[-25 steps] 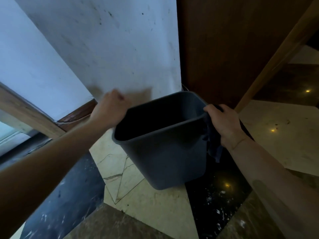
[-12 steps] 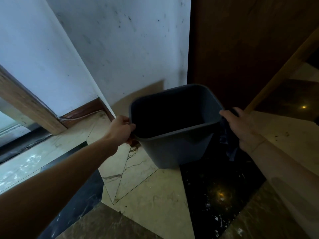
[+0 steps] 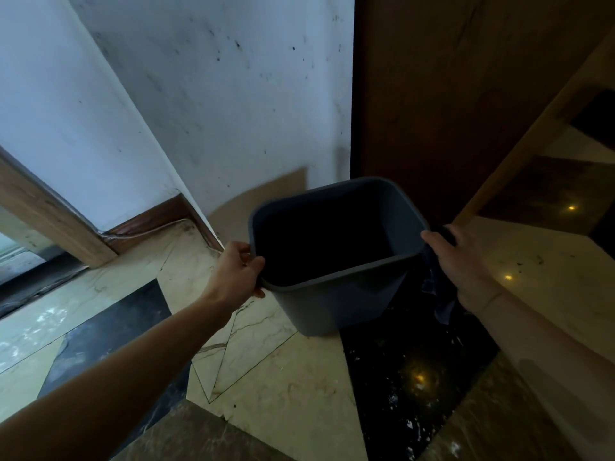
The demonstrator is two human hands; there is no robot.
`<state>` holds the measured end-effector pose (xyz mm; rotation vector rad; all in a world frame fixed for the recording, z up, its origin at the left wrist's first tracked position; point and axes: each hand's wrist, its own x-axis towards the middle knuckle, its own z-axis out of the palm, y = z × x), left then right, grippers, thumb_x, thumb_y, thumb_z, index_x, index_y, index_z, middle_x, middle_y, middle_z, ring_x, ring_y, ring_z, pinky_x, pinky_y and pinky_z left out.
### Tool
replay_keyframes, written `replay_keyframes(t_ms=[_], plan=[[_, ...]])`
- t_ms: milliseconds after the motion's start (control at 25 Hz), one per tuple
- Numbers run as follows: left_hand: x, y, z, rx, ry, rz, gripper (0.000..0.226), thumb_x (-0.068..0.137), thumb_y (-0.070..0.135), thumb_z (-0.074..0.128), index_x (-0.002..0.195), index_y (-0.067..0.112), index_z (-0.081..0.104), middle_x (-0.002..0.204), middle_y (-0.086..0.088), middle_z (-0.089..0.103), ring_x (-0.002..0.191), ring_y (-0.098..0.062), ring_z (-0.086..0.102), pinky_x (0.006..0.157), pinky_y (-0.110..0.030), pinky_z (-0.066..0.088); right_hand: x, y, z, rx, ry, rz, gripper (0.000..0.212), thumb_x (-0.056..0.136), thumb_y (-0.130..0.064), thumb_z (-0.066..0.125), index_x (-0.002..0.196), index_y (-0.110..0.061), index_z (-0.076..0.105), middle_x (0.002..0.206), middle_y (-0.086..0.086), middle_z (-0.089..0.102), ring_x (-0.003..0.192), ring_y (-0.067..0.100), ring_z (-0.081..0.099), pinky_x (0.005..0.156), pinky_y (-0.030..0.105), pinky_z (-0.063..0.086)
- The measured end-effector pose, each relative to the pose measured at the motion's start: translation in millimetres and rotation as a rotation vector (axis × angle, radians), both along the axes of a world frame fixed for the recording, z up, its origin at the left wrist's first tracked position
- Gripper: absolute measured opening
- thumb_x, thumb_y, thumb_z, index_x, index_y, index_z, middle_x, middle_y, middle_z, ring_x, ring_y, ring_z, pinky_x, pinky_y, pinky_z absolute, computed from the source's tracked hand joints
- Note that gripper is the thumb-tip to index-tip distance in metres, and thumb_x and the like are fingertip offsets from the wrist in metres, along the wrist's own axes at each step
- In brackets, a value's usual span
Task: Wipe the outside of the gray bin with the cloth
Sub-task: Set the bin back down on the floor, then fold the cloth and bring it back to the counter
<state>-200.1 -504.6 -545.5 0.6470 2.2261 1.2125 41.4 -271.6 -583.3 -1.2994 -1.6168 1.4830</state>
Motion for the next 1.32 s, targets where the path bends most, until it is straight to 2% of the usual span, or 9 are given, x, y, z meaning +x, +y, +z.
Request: replay_keyframes(t_ms=[80,320,440,520,600,760,880,1040,1320], plan=[[6.3,-1.1,-2.3,-0.011,-0.001,-0.002,0.019,0.097,0.014,0.053,0.115,0.013,0.046,0.097,-0.004,0.059,0.074,-0.022,0.067,0.047,-0.017,0.052,1.9,5.0,-6.9,0.02,-0.009,0.001,0.011,0.087,-0.043,0.065,0.082,-0.035,0.059,0.084,0.002,0.064,0.082,0.025,0.065,0.063,0.032,0.048],[8.3,-0.4,-4.8,-0.005,-0.034,0.022,0.019,0.096,0.017,0.056,0.113,0.016,0.047,0.097,-0.006,0.062,0.071,-0.021,0.068,0.047,-0.019,0.052,5.8,11.0,-14.8,-0.004,-0.037,0.035,0.02,0.087,-0.05,0.064,0.091,-0.032,0.059,0.092,0.004,0.066,0.085,0.024,0.065,0.067,0.035,0.048],[7.3,-0.8,0.6,-0.037,-0.045,0.03,0.016,0.096,0.027,0.054,0.111,0.021,0.049,0.093,-0.003,0.064,0.07,-0.019,0.066,0.048,-0.025,0.055,9.8,3.0,-3.3,-0.079,-0.015,-0.118,0.053,0.075,-0.059,0.063,0.113,-0.023,0.06,0.108,0.006,0.066,0.095,0.025,0.064,0.081,0.043,0.055],[8.4,-1.9,13.7,-0.121,0.07,0.079,0.027,0.096,0.034,0.052,0.118,0.018,0.053,0.1,-0.004,0.063,0.081,-0.022,0.064,0.058,-0.036,0.058,14.3,-5.7,21.6,-0.132,0.087,-0.338,0.061,0.072,-0.058,0.06,0.119,-0.019,0.057,0.11,0.007,0.065,0.1,0.027,0.063,0.09,0.051,0.054],[17.1,3.2,42.2,-0.164,0.238,0.133,0.038,0.096,0.035,0.051,0.125,0.011,0.055,0.115,-0.009,0.056,0.095,-0.023,0.059,0.076,-0.042,0.055,16.0,-13.9,63.0,-0.185,0.196,-0.413,0.047,0.077,-0.051,0.061,0.116,-0.026,0.054,0.11,0.006,0.063,0.103,0.028,0.063,0.09,0.051,0.054],[71.0,40.6,162.7,0.048,0.378,-0.158,0.025,0.089,0.043,0.054,0.104,0.026,0.063,0.103,0.01,0.058,0.087,0.0,0.057,0.077,-0.026,0.052,12.6,-26.6,176.8,-0.442,0.472,-0.341,0.038,0.092,-0.042,0.056,0.128,-0.03,0.054,0.125,0.007,0.062,0.111,0.03,0.062,0.086,0.046,0.054],[112.0,69.3,271.4,0.074,0.296,-0.518,0.044,0.078,0.065,0.055,0.114,0.038,0.058,0.104,0.023,0.056,0.097,0.004,0.053,0.081,-0.019,0.046,14.3,-38.1,282.7,-0.617,0.731,-0.197,0.044,0.1,-0.037,0.044,0.14,-0.02,0.048,0.128,0.013,0.06,0.109,0.034,0.063,0.076,0.043,0.058],[143.7,98.0,417.8,0.063,0.269,-0.597,0.07,0.065,0.084,0.053,0.125,0.049,0.042,0.111,0.031,0.047,0.102,0.013,0.047,0.075,-0.009,0.039,23.1,-51.0,430.7,-0.511,0.79,-0.117,0.028,0.103,-0.032,0.043,0.128,-0.032,0.055,0.112,0.007,0.072,0.099,0.026,0.072,0.071,0.039,0.06],[177.1,135.9,642.3,0.258,0.331,-0.62,0.027,0.083,0.031,0.067,0.108,0.032,0.06,0.1,0.014,0.064,0.09,0.003,0.058,0.073,-0.009,0.043,58.8,-50.6,642.7,-0.425,0.9,-0.088,0.024,0.094,-0.024,0.058,0.115,-0.034,0.055,0.108,0.003,0.074,0.106,0.022,0.07,0.075,0.031,0.058]])
